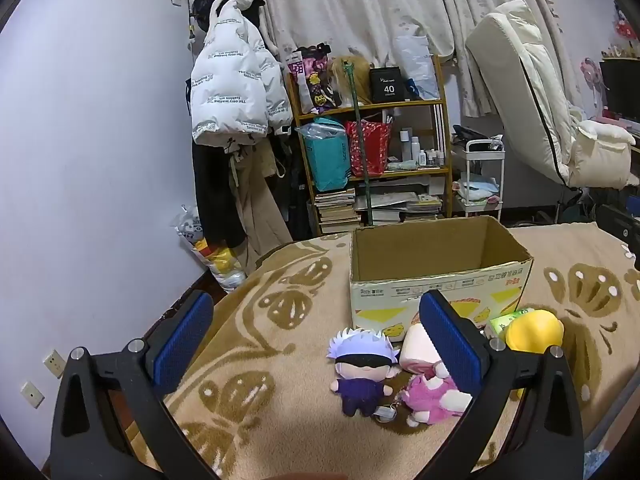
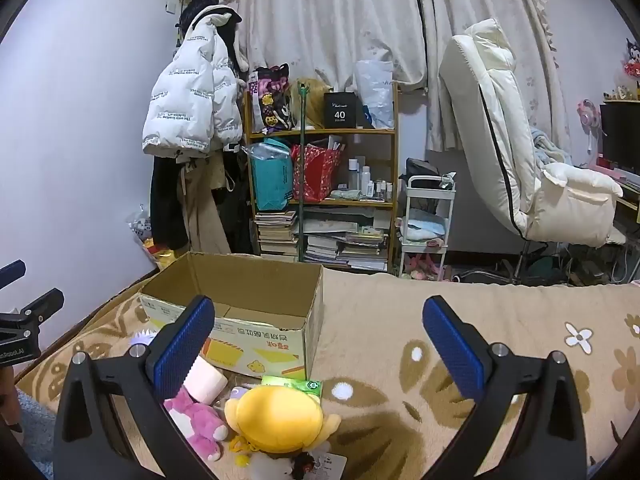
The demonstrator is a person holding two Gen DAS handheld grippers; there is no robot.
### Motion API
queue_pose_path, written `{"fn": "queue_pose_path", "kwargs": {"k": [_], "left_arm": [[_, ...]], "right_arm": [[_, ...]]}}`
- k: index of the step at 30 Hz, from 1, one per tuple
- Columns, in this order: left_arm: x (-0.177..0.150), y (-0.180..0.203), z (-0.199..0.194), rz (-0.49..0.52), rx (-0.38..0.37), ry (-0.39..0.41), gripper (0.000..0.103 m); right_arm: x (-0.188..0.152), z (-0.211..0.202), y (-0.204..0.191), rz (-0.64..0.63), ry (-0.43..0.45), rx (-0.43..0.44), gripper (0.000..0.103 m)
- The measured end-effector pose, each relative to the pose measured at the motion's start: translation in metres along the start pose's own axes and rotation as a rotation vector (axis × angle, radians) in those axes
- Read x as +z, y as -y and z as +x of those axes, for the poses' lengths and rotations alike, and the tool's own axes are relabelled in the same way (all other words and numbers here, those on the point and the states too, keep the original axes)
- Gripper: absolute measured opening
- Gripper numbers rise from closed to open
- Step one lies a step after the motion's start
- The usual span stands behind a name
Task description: Organize soft objects
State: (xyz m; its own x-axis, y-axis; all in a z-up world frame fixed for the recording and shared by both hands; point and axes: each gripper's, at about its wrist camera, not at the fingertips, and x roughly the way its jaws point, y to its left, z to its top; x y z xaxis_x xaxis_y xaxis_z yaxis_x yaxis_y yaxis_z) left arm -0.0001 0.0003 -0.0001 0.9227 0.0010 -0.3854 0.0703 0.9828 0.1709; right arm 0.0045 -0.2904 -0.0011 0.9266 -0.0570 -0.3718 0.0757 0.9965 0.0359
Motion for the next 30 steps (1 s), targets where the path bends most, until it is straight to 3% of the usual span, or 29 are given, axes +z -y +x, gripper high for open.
{"fn": "queue_pose_path", "kwargs": {"k": [30], "left_arm": [[-0.0031,-0.0004,0.0031,0.015,0.0,-0.011,0.102]], "right_arm": [[0.0021,-0.0021,0.0,0.001,0.002,0.001,0.103]]}}
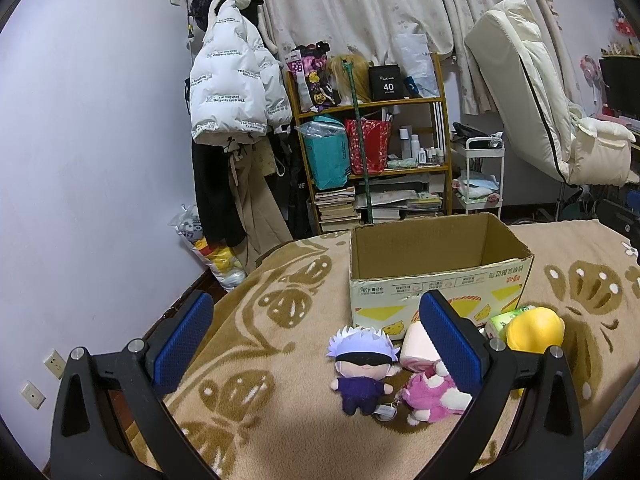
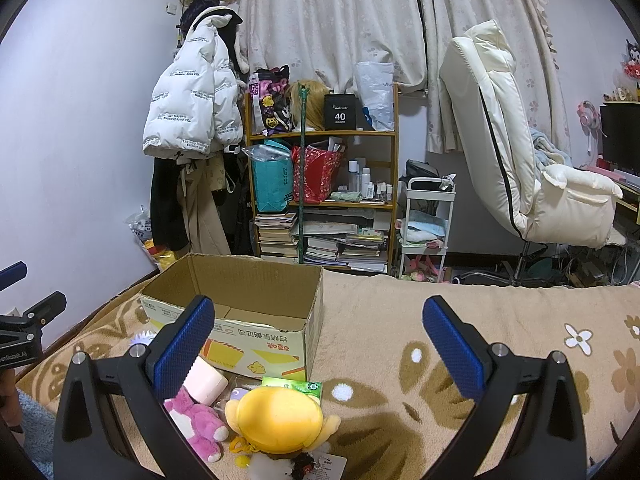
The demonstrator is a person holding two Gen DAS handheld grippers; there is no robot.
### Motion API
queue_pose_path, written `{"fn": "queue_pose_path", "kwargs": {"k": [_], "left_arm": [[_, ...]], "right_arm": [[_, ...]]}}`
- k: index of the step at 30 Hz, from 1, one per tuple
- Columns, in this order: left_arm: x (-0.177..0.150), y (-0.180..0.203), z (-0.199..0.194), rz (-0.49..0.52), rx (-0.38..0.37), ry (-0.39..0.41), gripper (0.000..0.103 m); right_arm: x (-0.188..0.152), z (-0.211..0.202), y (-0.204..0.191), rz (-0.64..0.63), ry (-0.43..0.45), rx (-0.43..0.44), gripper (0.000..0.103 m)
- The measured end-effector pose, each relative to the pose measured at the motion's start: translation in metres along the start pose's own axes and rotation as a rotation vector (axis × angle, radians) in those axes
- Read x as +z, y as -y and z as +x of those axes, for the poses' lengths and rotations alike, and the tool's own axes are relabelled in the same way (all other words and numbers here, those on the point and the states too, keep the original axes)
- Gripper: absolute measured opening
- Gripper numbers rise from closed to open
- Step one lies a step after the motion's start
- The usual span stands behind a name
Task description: Organize soft objects
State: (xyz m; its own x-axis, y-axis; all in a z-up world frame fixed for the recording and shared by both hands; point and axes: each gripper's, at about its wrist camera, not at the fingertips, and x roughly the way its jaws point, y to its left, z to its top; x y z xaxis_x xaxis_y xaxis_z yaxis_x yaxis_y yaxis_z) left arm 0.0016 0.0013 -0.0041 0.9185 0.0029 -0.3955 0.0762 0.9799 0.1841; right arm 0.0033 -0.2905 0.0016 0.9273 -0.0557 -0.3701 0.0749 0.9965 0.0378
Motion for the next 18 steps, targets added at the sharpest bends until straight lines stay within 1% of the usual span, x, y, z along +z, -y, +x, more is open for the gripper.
{"fn": "queue_pose_path", "kwargs": {"k": [3,18], "left_arm": [[-0.0001,-0.0008,-0.0016,-0.004,0.006,0.011,0.102],[0.0,-0.0011,-0.0012,-0.003,0.008,0.009,0.102]], "right_arm": [[-0.0003,0.0004,-0.0002,0.0,0.0,0.0,0.103],[-0.0011,0.0019,-0.0006,-0.001,-0.001,0.0,0.103]]}}
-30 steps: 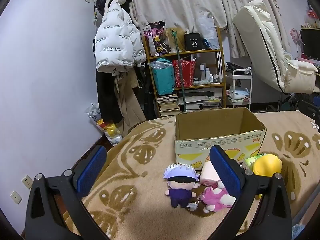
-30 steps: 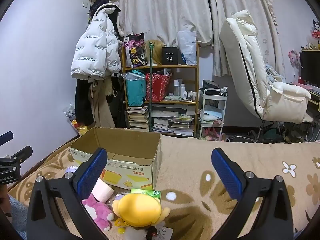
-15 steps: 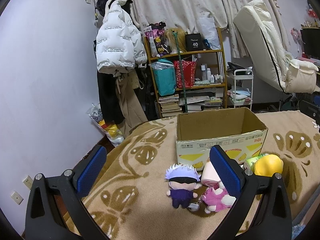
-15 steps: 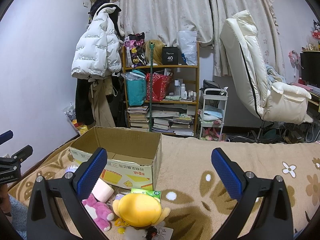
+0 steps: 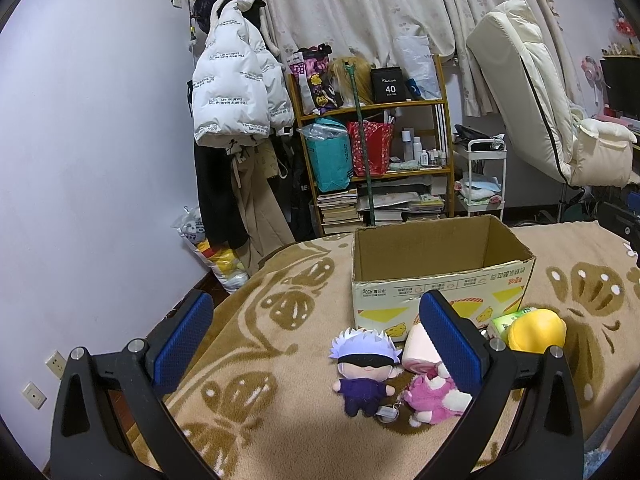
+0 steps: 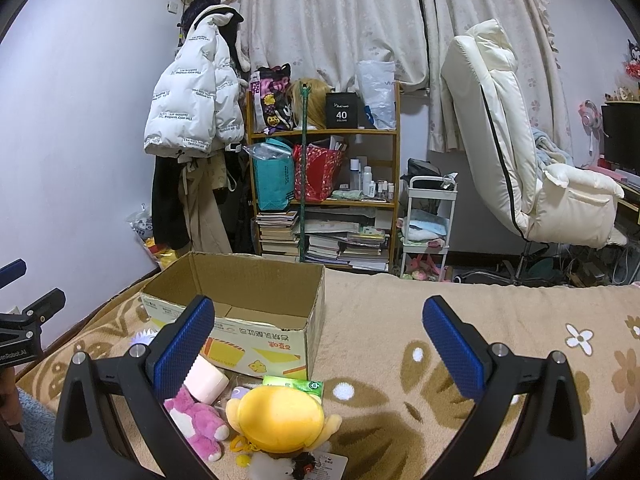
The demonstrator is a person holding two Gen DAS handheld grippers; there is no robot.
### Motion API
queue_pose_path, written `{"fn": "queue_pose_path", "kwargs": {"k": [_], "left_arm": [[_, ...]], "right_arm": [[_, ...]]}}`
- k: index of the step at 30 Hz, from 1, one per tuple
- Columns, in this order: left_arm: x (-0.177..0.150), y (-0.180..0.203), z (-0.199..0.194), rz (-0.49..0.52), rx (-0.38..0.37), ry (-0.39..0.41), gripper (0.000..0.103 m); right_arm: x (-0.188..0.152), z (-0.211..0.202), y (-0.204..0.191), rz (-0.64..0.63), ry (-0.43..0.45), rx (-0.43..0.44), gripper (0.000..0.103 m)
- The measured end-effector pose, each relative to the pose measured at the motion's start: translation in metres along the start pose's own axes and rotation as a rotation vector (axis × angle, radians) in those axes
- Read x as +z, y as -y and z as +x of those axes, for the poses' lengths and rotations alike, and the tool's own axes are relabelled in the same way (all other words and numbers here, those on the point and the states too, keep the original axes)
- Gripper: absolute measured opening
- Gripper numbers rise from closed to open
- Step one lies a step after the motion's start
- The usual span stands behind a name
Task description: Organize soft objects
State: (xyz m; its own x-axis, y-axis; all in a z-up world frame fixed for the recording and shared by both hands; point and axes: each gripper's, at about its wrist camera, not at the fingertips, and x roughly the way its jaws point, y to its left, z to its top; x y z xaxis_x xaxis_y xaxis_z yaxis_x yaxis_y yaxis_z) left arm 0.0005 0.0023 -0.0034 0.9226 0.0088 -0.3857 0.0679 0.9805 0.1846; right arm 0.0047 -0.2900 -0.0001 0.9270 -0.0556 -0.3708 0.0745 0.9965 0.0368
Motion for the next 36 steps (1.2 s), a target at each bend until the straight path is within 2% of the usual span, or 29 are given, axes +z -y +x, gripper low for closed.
{"fn": "queue_pose_path", "kwargs": {"k": [36], "left_arm": [[0.0005,-0.0004,-0.0014,0.004,0.003,0.001,0.102]], "right_arm": [[-0.0009,0.0025,-0.0008,-0.003,-0.007,-0.002,0.103]]}}
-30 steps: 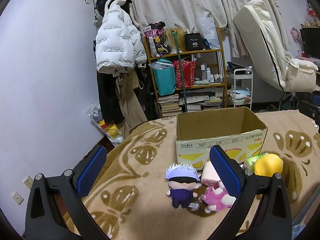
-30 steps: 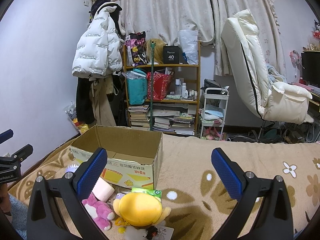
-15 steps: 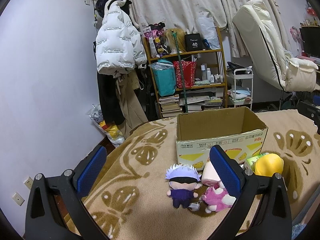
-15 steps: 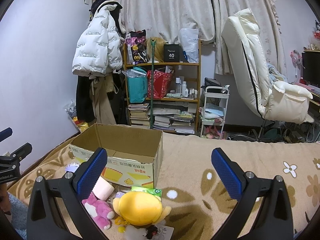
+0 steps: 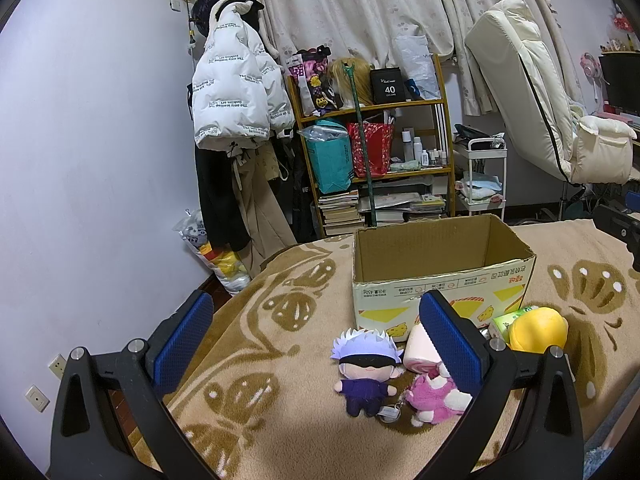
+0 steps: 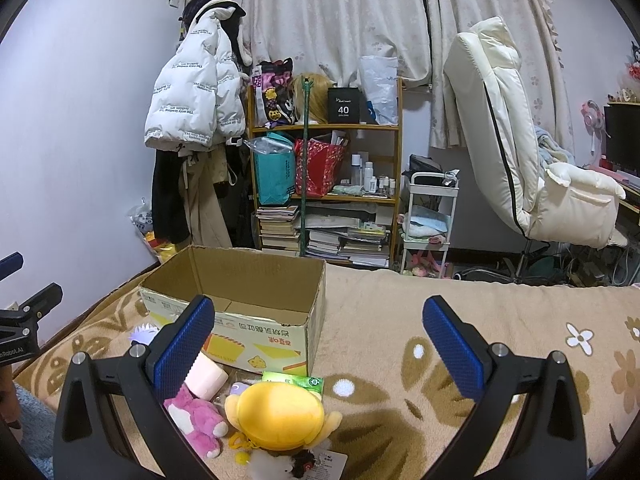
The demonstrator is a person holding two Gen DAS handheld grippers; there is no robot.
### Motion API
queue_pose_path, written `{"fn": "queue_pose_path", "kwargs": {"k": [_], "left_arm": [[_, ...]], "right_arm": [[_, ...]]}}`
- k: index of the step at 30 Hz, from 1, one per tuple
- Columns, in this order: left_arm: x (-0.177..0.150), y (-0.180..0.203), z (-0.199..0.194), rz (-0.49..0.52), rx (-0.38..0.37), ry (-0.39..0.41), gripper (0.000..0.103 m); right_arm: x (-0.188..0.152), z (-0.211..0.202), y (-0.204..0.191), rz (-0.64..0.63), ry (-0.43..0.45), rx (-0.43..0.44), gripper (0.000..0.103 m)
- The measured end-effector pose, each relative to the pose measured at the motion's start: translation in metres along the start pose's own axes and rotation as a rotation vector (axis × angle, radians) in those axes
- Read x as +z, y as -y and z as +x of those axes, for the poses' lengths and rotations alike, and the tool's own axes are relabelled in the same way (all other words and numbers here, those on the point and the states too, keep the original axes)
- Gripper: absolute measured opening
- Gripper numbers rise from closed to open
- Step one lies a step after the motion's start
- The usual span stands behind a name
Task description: Organize soft objects
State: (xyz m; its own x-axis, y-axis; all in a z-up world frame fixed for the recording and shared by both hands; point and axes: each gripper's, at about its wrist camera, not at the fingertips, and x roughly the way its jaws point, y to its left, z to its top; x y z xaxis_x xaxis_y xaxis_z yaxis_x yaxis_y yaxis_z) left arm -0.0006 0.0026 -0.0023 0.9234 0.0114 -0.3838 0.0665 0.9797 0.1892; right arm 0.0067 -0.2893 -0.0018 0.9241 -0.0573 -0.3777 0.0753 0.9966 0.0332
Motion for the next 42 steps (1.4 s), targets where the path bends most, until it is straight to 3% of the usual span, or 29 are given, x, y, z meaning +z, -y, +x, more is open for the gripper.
{"fn": "queue_pose_path", "kwargs": {"k": [34,42], "left_arm": [[0.002,0.001,-0.003,0.008,0.002,0.005,0.102],[0.005,0.004,0.01,0.032,-0.002,-0.048,0.102]], "right_arm": [[0.0,0.002,-0.002,-0.001,-0.007,-0.002,0.103],[-0.013,0.013,-0.003,-0.015,-0.033,0.042,0.103]]}}
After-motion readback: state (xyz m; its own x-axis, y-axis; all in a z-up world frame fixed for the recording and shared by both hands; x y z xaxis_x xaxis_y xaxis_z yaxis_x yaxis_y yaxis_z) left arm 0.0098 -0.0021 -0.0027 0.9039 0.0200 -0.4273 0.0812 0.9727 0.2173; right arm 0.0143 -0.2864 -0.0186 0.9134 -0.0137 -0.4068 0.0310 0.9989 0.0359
